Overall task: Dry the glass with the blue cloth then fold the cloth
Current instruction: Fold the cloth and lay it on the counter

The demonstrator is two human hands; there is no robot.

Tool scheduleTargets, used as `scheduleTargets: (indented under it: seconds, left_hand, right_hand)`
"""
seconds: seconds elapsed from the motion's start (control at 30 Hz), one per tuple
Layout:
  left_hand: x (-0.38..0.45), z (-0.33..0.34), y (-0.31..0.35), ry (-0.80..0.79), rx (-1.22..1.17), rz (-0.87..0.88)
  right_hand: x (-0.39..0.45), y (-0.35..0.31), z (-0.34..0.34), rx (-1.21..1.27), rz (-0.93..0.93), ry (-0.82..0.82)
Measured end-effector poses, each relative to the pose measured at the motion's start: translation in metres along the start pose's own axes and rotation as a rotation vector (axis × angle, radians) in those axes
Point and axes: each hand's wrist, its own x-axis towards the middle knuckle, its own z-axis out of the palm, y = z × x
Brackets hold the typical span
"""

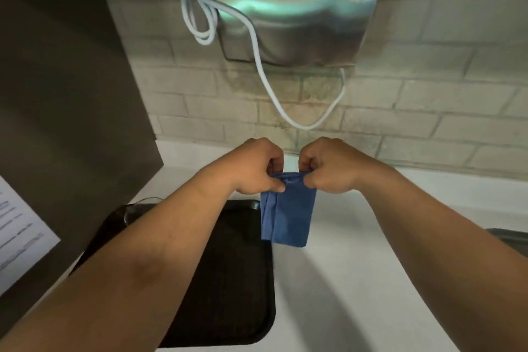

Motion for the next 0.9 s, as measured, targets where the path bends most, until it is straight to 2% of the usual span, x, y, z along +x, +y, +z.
scheduleTargets:
  seconds: [0.13,0.23,0.3,0.43,0.47,0.57,0.63,0.67,0.73,0.8,0.9]
  left_hand:
    - [0.0,0.019,0.0,0.118,-0.074,-0.011]
    - [-0.018,0.055,0.002,0.111,-0.043,0.034]
    - [-0.04,0.095,0.004,0.01,0.009,0.054]
    - [-0.082,0.169,0.014,-0.319,0.2,0.145]
    - [-0.087,0.178,0.016,-0.353,0.25,0.166]
    - [-0.082,0.181,0.019,-0.255,0.303,0.134]
    - [-0.07,0.18,0.016,-0.148,0.305,0.037]
    - [-0.063,0.181,0.013,-0.165,0.324,-0.042]
    - [-0.052,0.185,0.01,-0.305,0.391,-0.134]
    - [-0.045,0.195,0.007,-0.411,0.46,-0.155]
    - [-0.043,0.209,0.002,-0.46,0.51,-0.159]
  right_hand:
    - [0.001,0.016,0.007,0.055,-0.012,0.125]
    - [-0.018,0.03,0.027,-0.009,-0.097,0.093]
    - [-0.041,0.043,0.058,-0.149,-0.147,-0.026]
    - [-0.091,0.061,0.127,-0.367,-0.111,-0.465]
    - [-0.098,0.063,0.136,-0.39,-0.097,-0.498]
    - [-0.093,0.065,0.146,-0.389,-0.069,-0.356]
    - [-0.081,0.062,0.149,-0.308,-0.089,-0.182]
    - [-0.074,0.061,0.152,-0.292,-0.095,-0.144]
    - [-0.064,0.061,0.164,-0.338,-0.034,-0.223]
    - [-0.059,0.067,0.179,-0.391,0.047,-0.332]
    - [-0.055,0.078,0.193,-0.4,0.065,-0.373]
